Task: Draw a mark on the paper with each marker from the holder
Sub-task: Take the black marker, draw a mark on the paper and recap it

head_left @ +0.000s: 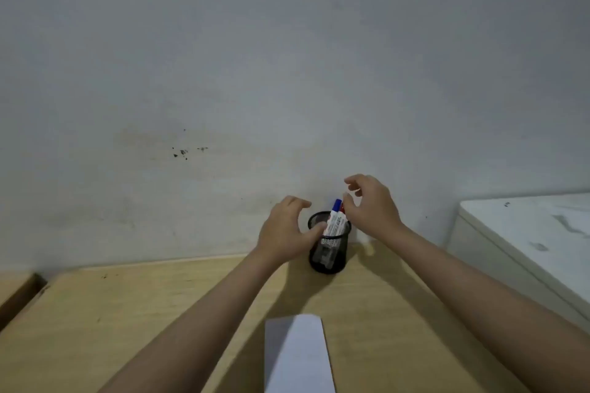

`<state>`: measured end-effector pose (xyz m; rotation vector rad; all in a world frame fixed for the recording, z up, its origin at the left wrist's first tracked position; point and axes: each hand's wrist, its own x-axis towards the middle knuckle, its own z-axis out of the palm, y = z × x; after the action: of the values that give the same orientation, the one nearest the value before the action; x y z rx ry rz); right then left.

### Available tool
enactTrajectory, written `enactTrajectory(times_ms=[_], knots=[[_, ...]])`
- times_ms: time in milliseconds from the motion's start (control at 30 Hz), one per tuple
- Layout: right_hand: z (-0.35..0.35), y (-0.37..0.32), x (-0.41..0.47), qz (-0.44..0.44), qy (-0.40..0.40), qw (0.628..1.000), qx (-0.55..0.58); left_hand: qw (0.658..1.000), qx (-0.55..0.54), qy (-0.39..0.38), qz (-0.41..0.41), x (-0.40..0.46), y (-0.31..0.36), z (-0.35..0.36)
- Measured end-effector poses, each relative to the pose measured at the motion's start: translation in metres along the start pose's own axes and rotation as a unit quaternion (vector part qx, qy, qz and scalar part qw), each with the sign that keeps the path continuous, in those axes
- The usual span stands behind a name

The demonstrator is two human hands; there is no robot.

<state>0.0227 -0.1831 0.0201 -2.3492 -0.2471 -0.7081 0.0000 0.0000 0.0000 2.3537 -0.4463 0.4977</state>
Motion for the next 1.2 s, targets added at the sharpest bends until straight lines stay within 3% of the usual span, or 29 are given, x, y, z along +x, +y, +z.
enactTrajectory(times_ms=[133,333,633,700,800,933,1033,1133,1200], knots=[[0.017,0.021,-0.013,0.050,-0.030,0.997,-0.059,0.997,0.059,-0.033,-0.027,-0.007,-0.001,0.028],[0.025,0.036,-0.014,0.055,-0.023,0.996,-0.061,0.992,0.101,-0.005,-0.073,-0.005,0.001,0.049],[0.015,0.024,-0.013,0.069,0.055,0.990,0.106,0.992,0.068,0.021,-0.100,-0.006,0.003,0.052],[0.004,0.014,-0.014,0.027,0.089,0.988,0.127,0.994,0.022,0.031,-0.100,-0.010,0.007,0.049],[-0.019,-0.003,-0.024,-0.043,0.172,0.973,0.146,0.982,-0.138,0.084,-0.097,-0.022,0.021,0.037],[-0.034,-0.020,-0.064,-0.024,0.201,0.944,0.261,0.898,-0.411,0.095,-0.126,-0.042,0.048,0.015],[-0.028,-0.024,-0.094,0.003,0.165,0.931,0.326,0.865,-0.472,0.105,-0.133,-0.051,0.060,0.005],[-0.022,-0.024,-0.114,0.005,0.176,0.916,0.359,0.849,-0.484,0.123,-0.175,-0.060,0.068,0.003],[-0.022,-0.027,-0.122,-0.006,0.191,0.911,0.364,0.819,-0.511,0.125,-0.228,-0.066,0.074,0.002]])
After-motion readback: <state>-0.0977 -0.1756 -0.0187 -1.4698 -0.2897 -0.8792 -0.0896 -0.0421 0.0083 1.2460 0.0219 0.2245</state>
